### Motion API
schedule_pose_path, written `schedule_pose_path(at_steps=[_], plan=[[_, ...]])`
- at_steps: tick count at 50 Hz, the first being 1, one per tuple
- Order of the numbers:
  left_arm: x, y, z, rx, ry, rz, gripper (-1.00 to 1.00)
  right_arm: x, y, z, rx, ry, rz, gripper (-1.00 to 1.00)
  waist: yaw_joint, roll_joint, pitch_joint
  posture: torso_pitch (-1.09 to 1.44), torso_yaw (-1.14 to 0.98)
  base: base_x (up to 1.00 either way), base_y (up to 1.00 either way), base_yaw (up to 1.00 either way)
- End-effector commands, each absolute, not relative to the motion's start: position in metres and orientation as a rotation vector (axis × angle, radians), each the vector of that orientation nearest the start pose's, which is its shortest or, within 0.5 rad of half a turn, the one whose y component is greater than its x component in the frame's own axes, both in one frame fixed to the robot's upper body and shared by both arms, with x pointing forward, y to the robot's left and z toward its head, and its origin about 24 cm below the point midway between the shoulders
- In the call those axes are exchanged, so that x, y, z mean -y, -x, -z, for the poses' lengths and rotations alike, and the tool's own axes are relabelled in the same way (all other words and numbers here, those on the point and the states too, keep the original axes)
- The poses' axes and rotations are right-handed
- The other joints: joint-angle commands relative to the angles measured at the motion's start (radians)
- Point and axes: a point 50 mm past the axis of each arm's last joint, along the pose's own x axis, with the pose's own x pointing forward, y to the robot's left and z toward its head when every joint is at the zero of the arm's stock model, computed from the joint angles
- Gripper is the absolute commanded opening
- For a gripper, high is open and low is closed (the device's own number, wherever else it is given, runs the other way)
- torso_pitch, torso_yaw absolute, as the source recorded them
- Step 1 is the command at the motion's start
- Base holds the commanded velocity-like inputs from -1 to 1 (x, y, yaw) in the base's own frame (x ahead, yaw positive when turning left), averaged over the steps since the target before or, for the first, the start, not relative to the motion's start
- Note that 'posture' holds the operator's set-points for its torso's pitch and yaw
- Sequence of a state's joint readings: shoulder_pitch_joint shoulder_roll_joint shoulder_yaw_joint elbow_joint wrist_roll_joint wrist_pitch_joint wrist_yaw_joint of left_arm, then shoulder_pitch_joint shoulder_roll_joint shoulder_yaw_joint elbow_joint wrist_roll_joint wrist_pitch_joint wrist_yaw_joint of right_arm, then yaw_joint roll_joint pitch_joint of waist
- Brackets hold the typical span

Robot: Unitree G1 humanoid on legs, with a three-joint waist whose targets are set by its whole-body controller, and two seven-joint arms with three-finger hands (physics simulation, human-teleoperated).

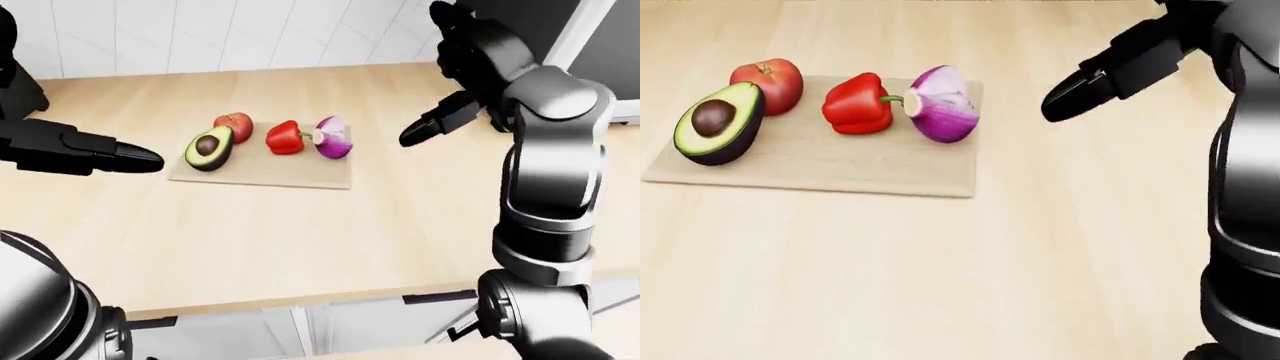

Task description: Place the avocado, onion, tomato and bell pepper on the cutting board.

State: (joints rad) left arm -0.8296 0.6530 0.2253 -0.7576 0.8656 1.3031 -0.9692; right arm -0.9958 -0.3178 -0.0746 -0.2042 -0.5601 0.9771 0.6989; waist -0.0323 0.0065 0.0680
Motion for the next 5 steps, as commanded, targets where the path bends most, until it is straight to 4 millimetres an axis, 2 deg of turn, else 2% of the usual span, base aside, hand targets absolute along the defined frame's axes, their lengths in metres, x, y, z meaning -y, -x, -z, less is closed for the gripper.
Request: schedule_pose_path(at_steps=[1, 5], plan=[[-0.2431, -0.2033, -0.342, 0.254, -0.629, -0.338, 1.0, 0.1678, -0.3152, -0.3235, 0.168, 0.573, -0.099, 1.0, 0.0, 0.003, -0.026, 0.0, -0.06, 0.0, 0.0, 0.0], [-0.2489, -0.1999, -0.3428, 0.251, -0.629, -0.354, 1.0, 0.1768, -0.3119, -0.3282, 0.179, 0.572, -0.065, 1.0, -0.002, 0.004, -0.026, 0.0, -0.06, 0.0, 0.0, 0.0]])
